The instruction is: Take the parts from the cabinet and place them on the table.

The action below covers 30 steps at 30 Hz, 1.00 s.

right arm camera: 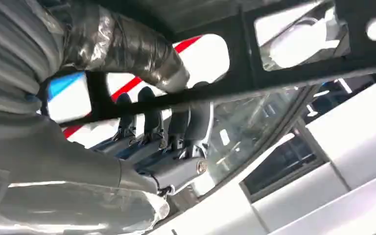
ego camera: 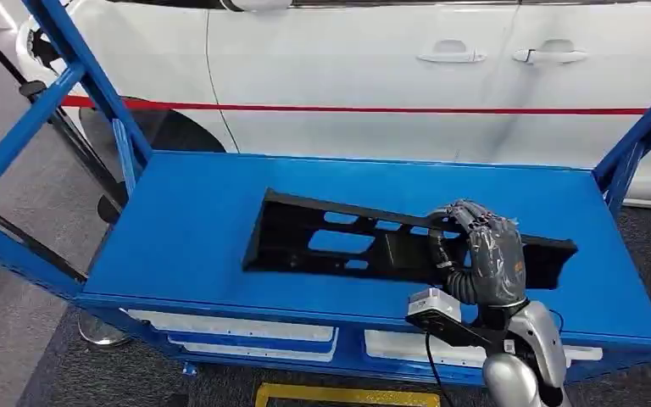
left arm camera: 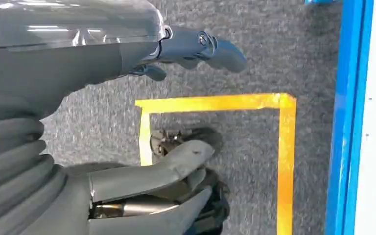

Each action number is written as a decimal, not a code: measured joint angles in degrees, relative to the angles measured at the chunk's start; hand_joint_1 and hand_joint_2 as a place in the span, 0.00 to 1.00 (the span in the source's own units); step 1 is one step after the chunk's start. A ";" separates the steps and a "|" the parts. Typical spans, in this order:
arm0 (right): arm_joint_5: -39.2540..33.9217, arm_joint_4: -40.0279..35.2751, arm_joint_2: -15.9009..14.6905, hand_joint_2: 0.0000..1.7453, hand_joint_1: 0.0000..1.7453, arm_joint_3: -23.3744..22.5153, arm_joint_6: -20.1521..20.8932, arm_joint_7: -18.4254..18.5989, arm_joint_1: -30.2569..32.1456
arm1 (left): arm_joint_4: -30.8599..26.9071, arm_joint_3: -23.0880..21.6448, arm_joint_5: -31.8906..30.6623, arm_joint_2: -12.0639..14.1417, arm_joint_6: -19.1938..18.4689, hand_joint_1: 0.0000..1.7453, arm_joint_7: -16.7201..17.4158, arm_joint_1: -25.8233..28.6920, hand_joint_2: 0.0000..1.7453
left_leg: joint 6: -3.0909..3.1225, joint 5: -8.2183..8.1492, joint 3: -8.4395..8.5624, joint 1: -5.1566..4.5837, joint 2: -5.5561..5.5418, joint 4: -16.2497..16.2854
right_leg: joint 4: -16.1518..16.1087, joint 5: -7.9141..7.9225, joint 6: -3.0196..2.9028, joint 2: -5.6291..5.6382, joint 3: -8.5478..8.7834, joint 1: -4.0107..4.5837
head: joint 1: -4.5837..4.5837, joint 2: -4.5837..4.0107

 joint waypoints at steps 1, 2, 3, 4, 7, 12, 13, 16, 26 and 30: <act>-1.38 -0.59 0.04 1.00 1.00 -0.24 -0.24 -0.66 0.15 | 0.00 0.00 0.24 -0.02 -0.28 0.00 -0.57 -0.02 1.00 | -0.32 -1.35 -0.44 0.02 0.06 1.71 | -0.08 -0.01 -0.15 -0.02 0.11 0.02 | -0.02 0.00; -3.11 -1.00 0.33 1.00 1.00 -0.57 -0.76 -1.20 0.27 | 0.00 0.00 0.50 -0.07 -0.63 0.00 -0.94 -0.08 1.00 | -0.55 -3.18 -1.75 0.12 0.08 4.62 | -0.10 -0.01 -0.39 -0.10 0.12 0.05 | -0.02 0.00; -5.27 -1.51 0.63 1.00 1.00 -1.14 -1.16 -1.97 0.40 | 0.00 0.00 0.59 -0.09 -0.94 0.00 -1.36 -0.06 1.00 | -0.75 -5.37 -3.74 0.23 0.08 8.97 | -0.09 -0.02 -0.43 -0.15 0.10 0.21 | -0.04 0.00; -7.14 -1.88 0.92 1.00 1.00 -1.68 -1.29 -2.49 0.72 | 0.00 0.00 0.74 -0.09 -1.20 0.00 -1.68 0.02 1.00 | -0.82 -7.02 -5.74 0.28 0.08 13.20 | -0.09 -0.06 -0.50 -0.19 0.11 0.37 | -0.02 0.00; -8.85 -2.51 1.49 1.00 1.00 -2.95 -1.51 -3.02 1.68 | 0.00 0.00 0.83 -0.09 -1.46 0.00 -2.01 0.29 1.00 | -0.15 -5.01 -6.48 0.13 0.06 13.91 | -0.09 -0.15 -0.64 -0.14 0.21 0.84 | -0.04 0.00; -11.41 -3.36 2.73 1.00 1.00 -5.36 -0.61 -4.81 2.56 | 0.00 0.00 1.42 0.07 -1.62 0.00 -4.00 0.13 1.00 | 1.82 0.66 0.27 -1.31 0.00 -0.77 | -0.63 0.13 -0.16 -0.21 0.34 0.69 | -0.04 0.00; -11.54 -3.43 2.97 1.00 1.00 -5.88 -0.30 -5.03 3.00 | 0.00 0.00 1.73 0.07 -1.70 0.00 -4.39 0.20 1.00 | 1.92 0.73 0.23 -1.45 -0.05 -0.85 | -0.76 0.22 0.01 -0.24 0.37 0.60 | 0.00 0.00; -11.75 -3.85 3.45 1.00 1.00 -7.32 0.29 -5.66 3.82 | 0.00 0.02 2.18 0.02 -2.36 0.00 -4.80 0.33 1.00 | 2.25 2.08 1.42 -0.80 0.17 -3.37 | -0.61 -0.07 0.70 -0.36 0.67 0.63 | -0.02 0.00; -12.04 -3.67 3.85 1.00 1.00 -9.16 0.61 -5.90 4.24 | 0.00 0.04 1.94 -0.13 -2.93 0.00 -4.83 0.39 1.00 | 1.43 0.80 0.50 -0.36 0.11 -1.14 | 0.72 -1.27 2.30 -0.48 0.57 -0.19 | 0.02 0.00; -13.51 -3.74 4.77 1.00 1.00 -9.92 -0.57 -5.64 4.31 | 0.00 0.04 1.88 -0.13 -2.91 0.00 -5.73 0.35 1.00 | 0.64 0.35 -0.04 -0.76 0.11 -0.09 | 0.67 -0.80 0.40 -0.14 0.08 0.33 | -0.04 0.00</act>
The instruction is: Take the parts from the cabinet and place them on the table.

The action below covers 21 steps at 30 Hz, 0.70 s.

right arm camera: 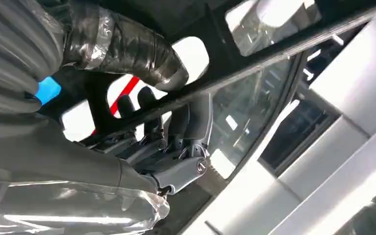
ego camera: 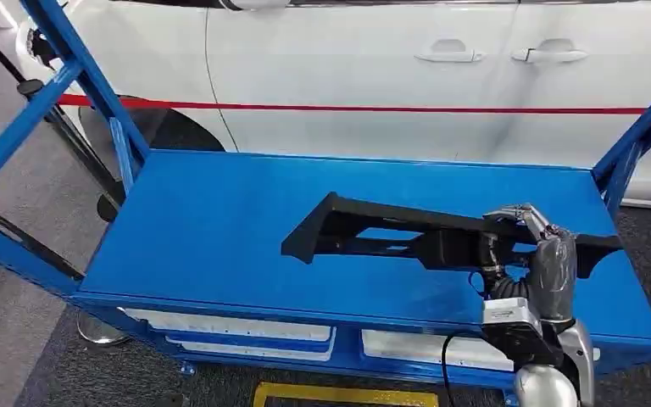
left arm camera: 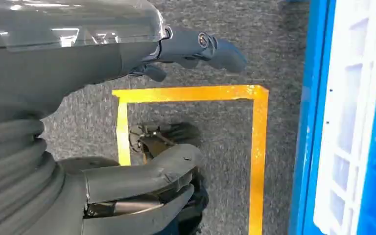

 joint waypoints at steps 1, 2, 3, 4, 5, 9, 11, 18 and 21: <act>-0.68 -0.02 0.46 1.00 1.00 -0.37 -0.11 0.11 -0.03 | 0.00 0.00 0.02 0.04 -0.02 0.00 -0.13 0.01 1.00 | -0.23 -0.29 -0.17 0.35 0.01 0.39 | -0.37 0.26 -0.54 -0.09 0.09 -0.44 | 0.00 0.00; -1.22 -0.13 0.77 1.00 1.00 -0.63 -0.13 0.31 -0.02 | 0.00 0.00 0.07 0.04 -0.02 0.00 -0.24 0.02 1.00 | -0.59 -1.17 -0.49 0.33 0.04 1.40 | -0.47 0.30 -0.64 -0.09 0.22 -0.27 | -0.02 0.00; -1.81 -0.17 1.30 1.00 1.00 -1.00 -0.15 0.33 0.04 | 0.00 0.00 0.11 0.02 -0.02 0.00 -0.37 -0.02 1.00 | -1.02 -3.42 -1.95 0.62 0.02 4.79 | -0.55 0.34 -0.80 -0.16 0.25 -0.32 | -0.04 0.00; -2.42 -0.17 1.44 1.00 1.00 -1.13 -0.13 0.33 0.06 | 0.00 0.00 0.15 0.02 -0.02 0.00 -0.39 -0.02 1.00 | -1.28 -5.22 -3.54 0.79 0.02 8.22 | -0.57 0.34 -0.89 -0.19 0.23 -0.21 | -0.02 0.00; -2.95 -0.17 1.64 1.00 1.00 -1.29 -0.09 0.33 0.13 | 0.00 0.00 0.20 -0.02 -0.02 0.00 -0.39 0.06 1.00 | -1.46 -7.16 -5.67 0.93 0.02 12.75 | -0.57 0.32 -0.95 -0.21 0.20 -0.04 | -0.02 0.00; -4.13 -0.15 2.62 1.00 1.00 -2.34 0.83 -0.33 0.41 | 0.00 0.00 0.90 -0.04 -0.04 0.00 -0.61 0.30 1.00 | -0.45 -3.08 -5.01 0.65 -0.02 10.42 | -0.58 0.25 -1.08 -0.07 0.37 0.51 | -0.02 0.00; -4.13 -0.15 2.88 1.00 1.00 -2.47 0.90 -0.42 0.43 | 0.00 0.00 0.94 0.15 0.02 0.00 -0.63 0.21 1.00 | 0.85 0.64 -0.54 -0.37 -0.02 0.42 | -0.84 0.26 -1.06 -0.06 0.59 0.37 | -0.02 0.00; -4.13 -0.15 3.36 1.00 1.00 -3.12 0.90 -0.50 0.67 | 0.00 0.00 0.92 0.28 0.09 0.00 -0.70 0.21 1.00 | 1.92 2.42 2.03 -0.38 0.10 -4.69 | 0.26 -0.93 0.33 -0.26 0.15 0.30 | 0.04 0.00; -4.15 -0.09 3.41 1.00 1.00 -3.58 0.92 -0.52 1.04 | 0.00 0.02 0.98 0.28 0.09 0.00 -0.70 0.12 1.00 | 2.28 2.29 1.80 -0.39 0.22 -4.26 | 11.76 -6.23 0.83 -0.19 -5.49 0.08 | 0.00 0.00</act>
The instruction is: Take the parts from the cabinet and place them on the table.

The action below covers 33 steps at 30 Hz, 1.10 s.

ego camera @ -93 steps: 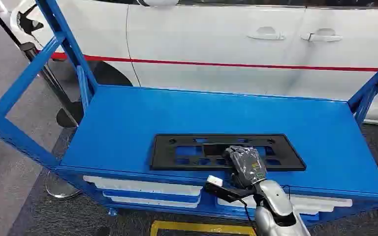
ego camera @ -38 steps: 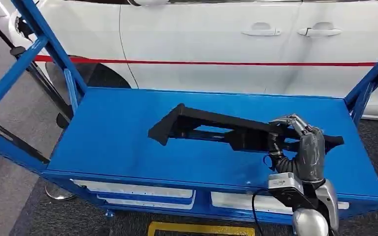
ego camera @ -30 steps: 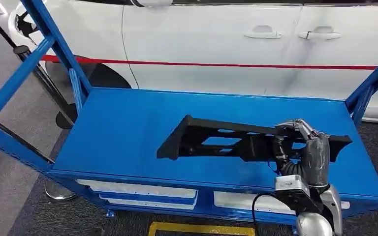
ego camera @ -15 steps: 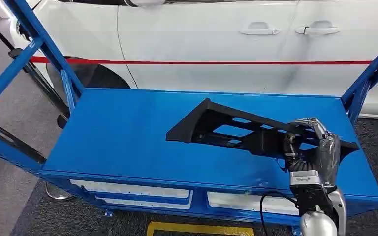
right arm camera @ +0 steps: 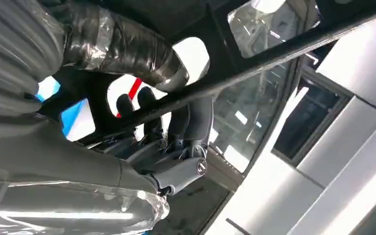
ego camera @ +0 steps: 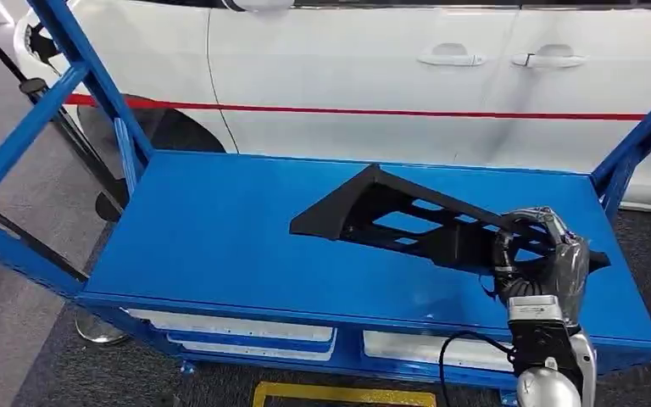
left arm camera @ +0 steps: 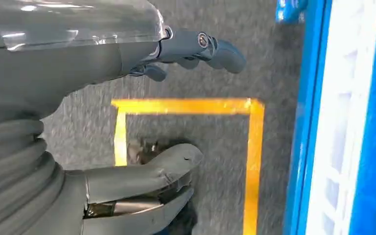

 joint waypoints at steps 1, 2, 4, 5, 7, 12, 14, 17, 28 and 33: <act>-0.02 0.00 0.00 1.00 1.00 -0.07 0.00 0.00 0.03 | 0.00 0.00 0.00 0.00 -0.02 0.00 0.00 0.06 1.00 | -0.07 -0.11 -0.10 0.02 -0.01 0.25 | 0.97 0.38 0.23 -0.04 -0.63 -0.13 | 0.02 0.00; -0.02 0.00 0.00 1.00 1.00 -0.15 0.00 0.00 0.01 | 0.00 0.00 0.00 0.00 -0.02 0.00 0.00 0.08 1.00 | -0.25 -0.33 -0.20 0.14 -0.04 0.59 | -0.34 1.88 0.52 -0.12 -0.10 -0.29 | 0.02 0.00; 0.00 0.00 0.00 1.00 1.00 -0.20 0.00 0.00 0.00 | 0.00 0.00 -0.02 -0.11 -0.02 0.00 0.02 0.18 1.00 | -0.85 -1.13 -0.42 0.53 -0.11 1.97 | -8.64 6.73 1.09 -0.29 4.16 -0.81 | 0.04 0.00; -0.02 0.00 0.00 1.00 1.00 -0.24 0.00 0.00 -0.05 | 0.00 0.00 -0.02 -0.13 -0.04 0.00 0.02 0.17 1.00 | -1.27 -1.71 -0.78 0.63 -0.10 2.99 | -12.39 7.10 1.23 -0.34 5.76 -0.97 | 0.02 0.00; 0.00 0.02 0.20 1.00 1.00 -0.28 0.06 0.00 -0.05 | 0.00 0.00 -0.07 -0.11 -0.02 0.00 0.15 0.01 1.00 | -1.96 -2.43 -1.69 0.30 -0.25 4.29 | -11.80 6.62 -0.03 0.18 5.40 -0.48 | -0.11 0.00; 0.22 0.02 0.37 1.00 1.00 -0.37 1.03 -0.02 -0.25 | 0.00 0.13 0.72 -0.09 -0.61 0.00 1.18 0.03 1.00 | -3.19 -4.59 -2.61 0.77 -0.20 6.93 | -12.32 6.98 -1.37 0.10 5.43 -0.51 | -0.09 0.00; 0.35 0.02 0.44 1.00 1.00 -0.37 1.24 -0.02 -0.37 | 0.00 0.31 0.74 -0.17 -0.63 0.00 1.38 0.02 1.00 | -3.79 -8.84 -6.12 1.18 -0.20 14.54 | -12.36 7.07 -1.58 -0.07 5.33 -0.39 | -0.07 0.00; 0.48 0.13 0.46 1.00 1.00 -0.37 1.29 0.00 -0.37 | 0.00 0.39 0.72 -0.17 -0.35 0.00 1.68 0.26 1.00 | -3.82 -9.63 -8.66 1.41 -0.20 19.95 | -12.34 7.05 -1.61 -0.15 5.24 -0.12 | -0.07 0.00; 1.71 0.13 0.74 1.00 1.00 -0.35 3.10 0.92 -1.40 | 0.00 0.57 0.44 -0.35 3.17 0.00 4.37 -0.19 1.00 | -0.66 -0.82 0.06 0.56 -0.10 0.81 | -9.54 4.50 0.06 -0.18 3.95 -0.13 | 0.02 0.00; 2.03 0.26 0.81 1.00 1.00 -0.35 3.10 1.18 -1.34 | -0.02 0.61 0.15 -0.31 3.26 0.00 4.63 -0.12 1.00 | -0.51 -1.08 -0.20 0.32 -0.14 1.33 | -0.80 2.50 0.34 -0.22 0.21 -0.07 | 0.02 0.00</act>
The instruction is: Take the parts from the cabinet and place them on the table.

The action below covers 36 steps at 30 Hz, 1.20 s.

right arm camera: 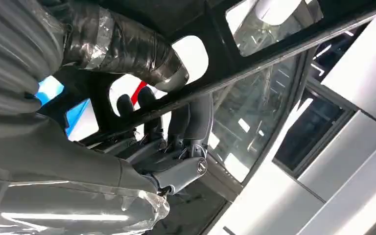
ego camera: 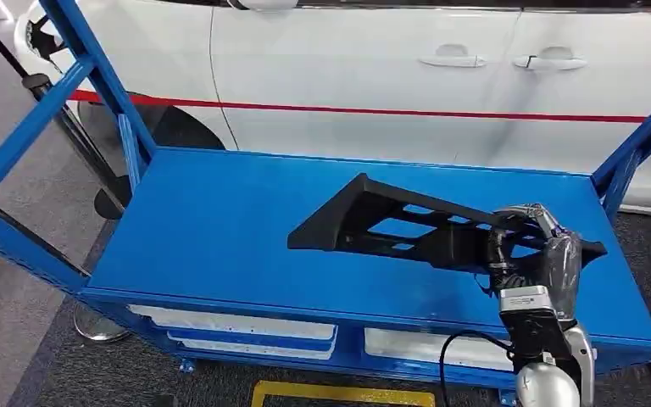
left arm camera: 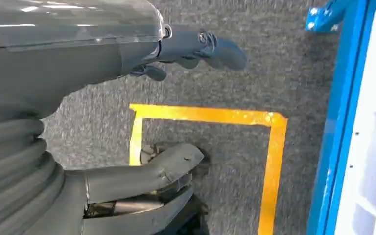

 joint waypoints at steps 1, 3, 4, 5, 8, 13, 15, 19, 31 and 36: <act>0.00 0.00 0.00 1.00 1.00 -0.02 0.00 0.00 -0.05 | 0.02 0.02 -0.02 0.00 0.00 0.00 0.04 0.06 1.00 | -0.10 -0.24 0.00 0.02 -0.05 0.35 | -3.98 2.39 0.00 -0.02 2.13 -0.04 | 0.00 0.00; 0.02 0.00 0.00 1.00 1.00 -0.02 0.00 0.00 -0.29 | 0.02 0.04 -0.07 -0.15 -0.02 0.00 0.07 0.09 1.00 | -0.68 -1.05 -0.43 0.06 -0.10 1.65 | -11.11 4.24 -0.30 -0.12 5.72 -0.02 | 0.00 0.00; 0.02 0.02 0.02 1.00 1.00 0.00 0.02 0.02 -0.40 | 0.00 0.07 -0.07 -0.15 -0.02 0.00 0.07 0.00 1.00 | -1.03 -1.40 -0.92 -0.42 -0.14 2.41 | -11.83 3.82 -0.30 -0.11 5.96 0.37 | 0.02 0.00; 0.07 -0.02 0.20 1.00 1.00 0.00 0.02 0.02 -0.37 | 0.00 0.07 -0.09 -0.15 -0.02 0.00 0.04 -0.09 1.00 | -1.21 -1.48 -1.28 -0.26 -0.12 2.71 | -11.52 3.98 -0.80 0.00 5.46 0.23 | -0.04 0.00; 0.07 -0.02 0.31 1.00 1.00 -0.02 0.09 0.02 -0.38 | 0.00 0.13 -0.09 -0.13 0.00 0.00 0.07 -0.08 1.00 | -1.58 -1.54 -1.25 -0.13 -0.06 2.80 | -11.78 4.16 -1.56 0.21 5.48 0.30 | -0.04 0.00; 0.24 -0.02 0.42 1.00 1.00 -0.02 0.33 -0.02 -0.38 | 0.02 0.13 -0.31 -0.11 0.33 0.00 -0.77 0.01 1.00 | -3.34 -8.58 -7.65 0.85 -0.07 16.57 | -12.00 4.06 -2.23 -0.10 5.80 0.20 | -0.11 0.00; 0.24 -0.02 0.44 1.00 1.00 -0.02 0.24 -0.07 -0.10 | 0.02 0.00 -1.18 -0.15 0.39 0.00 -2.12 0.16 1.00 | -3.31 -7.83 -8.69 0.96 -0.07 18.07 | -11.99 4.02 -2.28 -0.06 5.86 0.25 | -0.11 0.00; 0.04 -0.02 0.50 1.00 1.00 -0.02 0.17 -0.59 0.42 | 0.00 -0.90 -2.27 -0.15 0.39 0.00 -2.97 -0.02 1.00 | -2.27 -1.13 -1.55 0.68 -0.16 2.95 | -12.28 4.07 -2.17 0.08 6.20 0.14 | -0.11 0.00; -0.26 0.33 0.59 1.00 1.00 -0.02 0.20 -0.85 0.82 | 0.00 -1.68 -2.47 -0.15 0.26 0.00 -2.60 0.13 1.00 | 0.08 2.46 -3.11 0.09 0.07 0.38 | 1.59 -4.19 -0.05 0.03 1.85 -0.01 | -0.07 0.00; -0.74 0.26 0.66 1.00 1.00 0.04 0.31 -0.90 1.11 | 0.00 -1.68 -2.19 -0.15 0.22 0.00 -2.47 0.20 1.00 | -1.08 2.95 -5.42 0.07 -0.19 2.89 | -11.40 1.50 -0.43 0.39 9.75 0.15 | -0.09 0.00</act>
